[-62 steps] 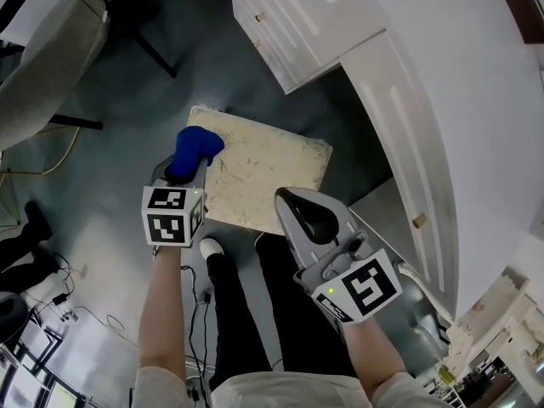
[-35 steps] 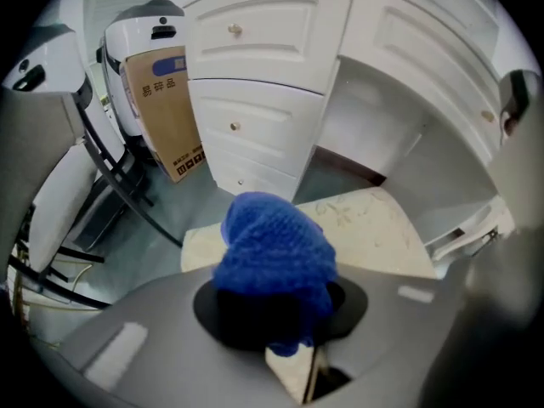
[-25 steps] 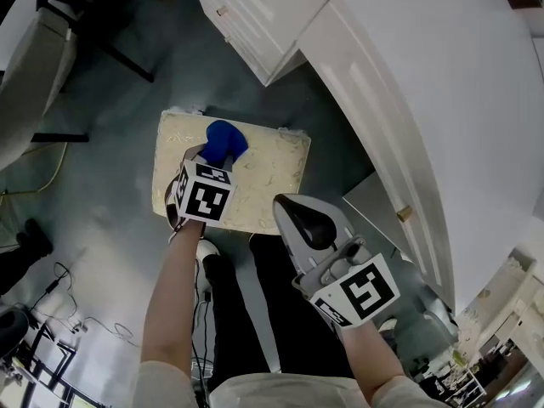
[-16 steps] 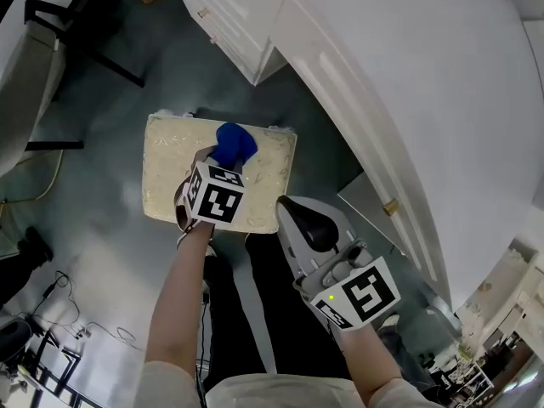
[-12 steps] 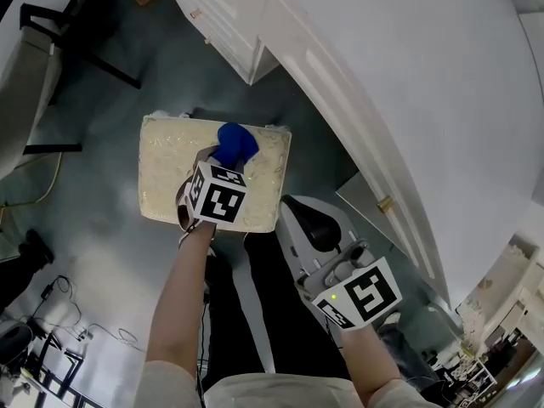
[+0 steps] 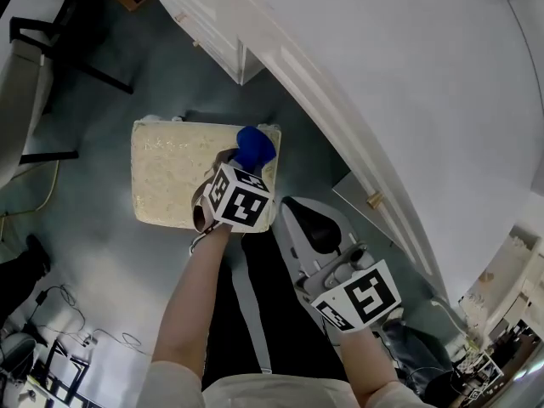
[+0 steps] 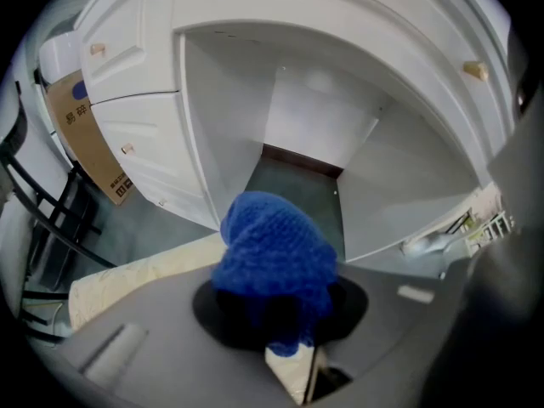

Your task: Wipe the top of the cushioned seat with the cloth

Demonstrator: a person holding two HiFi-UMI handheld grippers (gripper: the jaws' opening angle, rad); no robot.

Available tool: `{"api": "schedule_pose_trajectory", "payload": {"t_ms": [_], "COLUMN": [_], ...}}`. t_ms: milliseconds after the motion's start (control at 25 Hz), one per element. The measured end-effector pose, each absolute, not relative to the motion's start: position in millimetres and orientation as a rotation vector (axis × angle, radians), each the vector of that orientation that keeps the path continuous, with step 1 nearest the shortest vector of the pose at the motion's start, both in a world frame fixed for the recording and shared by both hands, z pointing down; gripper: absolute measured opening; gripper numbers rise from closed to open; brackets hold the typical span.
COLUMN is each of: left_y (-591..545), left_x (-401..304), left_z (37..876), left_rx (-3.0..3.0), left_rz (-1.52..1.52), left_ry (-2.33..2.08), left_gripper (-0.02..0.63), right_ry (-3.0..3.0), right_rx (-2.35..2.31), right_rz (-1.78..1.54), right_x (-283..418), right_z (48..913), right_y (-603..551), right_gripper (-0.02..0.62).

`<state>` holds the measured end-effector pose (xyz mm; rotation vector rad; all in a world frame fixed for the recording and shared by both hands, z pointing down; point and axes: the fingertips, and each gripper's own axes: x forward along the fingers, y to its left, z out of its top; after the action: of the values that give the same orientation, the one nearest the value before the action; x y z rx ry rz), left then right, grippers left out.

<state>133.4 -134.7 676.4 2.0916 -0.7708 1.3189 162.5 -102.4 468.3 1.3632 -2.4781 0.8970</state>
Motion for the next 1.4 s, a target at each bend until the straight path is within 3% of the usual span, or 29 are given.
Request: {"api": "schedule_pose_trajectory", "payload": {"t_ms": [840,1400], "left_y": [-87.2,-92.5], "left_x": [131.6,69.0], "left_z": [676.6,675.1], "left_rx": [2.038,1.971], "left_rz": [1.167,1.141], "left_ry": [-0.749,-0.846], "left_gripper": [0.072,0.074], "right_ry": [-2.485,-2.500], "right_rx": [1.346,1.301], "right_rz": [0.897,0.881], "right_x": [141.5,119.1], "right_z": [464.8,461.3], "right_y": [-94.8,-86.9], "right_gripper": [-0.002,-0.002]}}
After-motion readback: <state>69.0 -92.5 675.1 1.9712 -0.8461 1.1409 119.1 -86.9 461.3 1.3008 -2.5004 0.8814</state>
